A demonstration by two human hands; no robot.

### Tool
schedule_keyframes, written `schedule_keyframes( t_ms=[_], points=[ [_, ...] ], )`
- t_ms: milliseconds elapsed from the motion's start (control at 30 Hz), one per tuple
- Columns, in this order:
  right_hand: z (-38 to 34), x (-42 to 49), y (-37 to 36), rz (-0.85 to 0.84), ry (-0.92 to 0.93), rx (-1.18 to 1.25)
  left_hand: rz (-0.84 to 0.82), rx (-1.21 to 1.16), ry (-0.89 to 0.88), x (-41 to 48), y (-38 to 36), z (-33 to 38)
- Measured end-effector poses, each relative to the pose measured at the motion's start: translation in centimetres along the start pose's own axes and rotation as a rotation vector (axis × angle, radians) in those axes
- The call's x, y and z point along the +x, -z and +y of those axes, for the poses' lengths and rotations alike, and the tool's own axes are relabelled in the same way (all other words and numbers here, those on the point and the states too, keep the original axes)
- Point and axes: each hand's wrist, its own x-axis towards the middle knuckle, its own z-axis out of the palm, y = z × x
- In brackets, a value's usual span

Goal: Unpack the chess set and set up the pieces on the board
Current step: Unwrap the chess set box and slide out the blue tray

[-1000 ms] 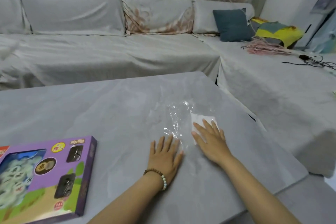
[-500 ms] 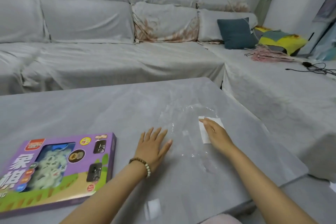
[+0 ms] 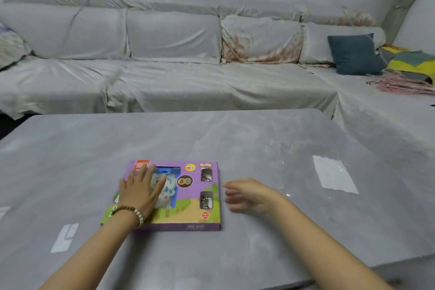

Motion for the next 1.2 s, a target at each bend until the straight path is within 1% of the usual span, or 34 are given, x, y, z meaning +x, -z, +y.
schedule_keyframes(
  t_ms=[67, 100, 267, 400, 567, 700, 833, 933, 1033, 1100, 1200],
  points=[
    [-0.4, 0.8, -1.3, -0.067, -0.088, 0.071, 0.003, 0.007, 0.027, -1.0, 0.4, -1.6],
    [-0.7, 1.3, -1.7, -0.068, -0.121, 0.078, -0.002, 0.005, 0.034, -1.3, 0.4, -2.2],
    [-2.2, 2.6, -2.5, -0.002, -0.261, -0.029, 0.032, -0.113, 0.037, -1.9, 0.1, -3.2],
    [-2.5, 2.4, -2.9, 0.033, -0.291, 0.037, 0.033, -0.164, 0.049, -2.1, 0.6, -3.3],
    [-2.0, 2.7, -3.2, 0.061, -0.278, -0.011, 0.024, -0.151, 0.06, -2.4, 0.9, -3.2],
    [-2.3, 2.6, -3.2, 0.052, -0.24, 0.059, 0.013, -0.148, 0.068, -2.3, 1.0, -3.3],
    [-2.3, 2.7, -3.9, 0.122, -0.166, 0.077, 0.026, -0.144, 0.088, -2.3, 1.0, -3.3],
    [-2.1, 3.3, -4.6, 0.179, -0.113, 0.029, 0.046, -0.122, 0.095, -2.4, 0.9, -3.1],
    [-1.8, 3.6, -4.7, 0.239, -0.041, 0.091, 0.052, -0.109, 0.099, -2.3, 0.7, -3.1],
    [-1.8, 3.2, -4.5, 0.213, -0.029, 0.154, 0.056, -0.102, 0.101, -2.3, 0.5, -3.1],
    [-1.8, 2.7, -3.6, 0.152, -0.064, 0.222, 0.052, -0.113, 0.103, -2.3, 0.5, -3.0]
  ],
)
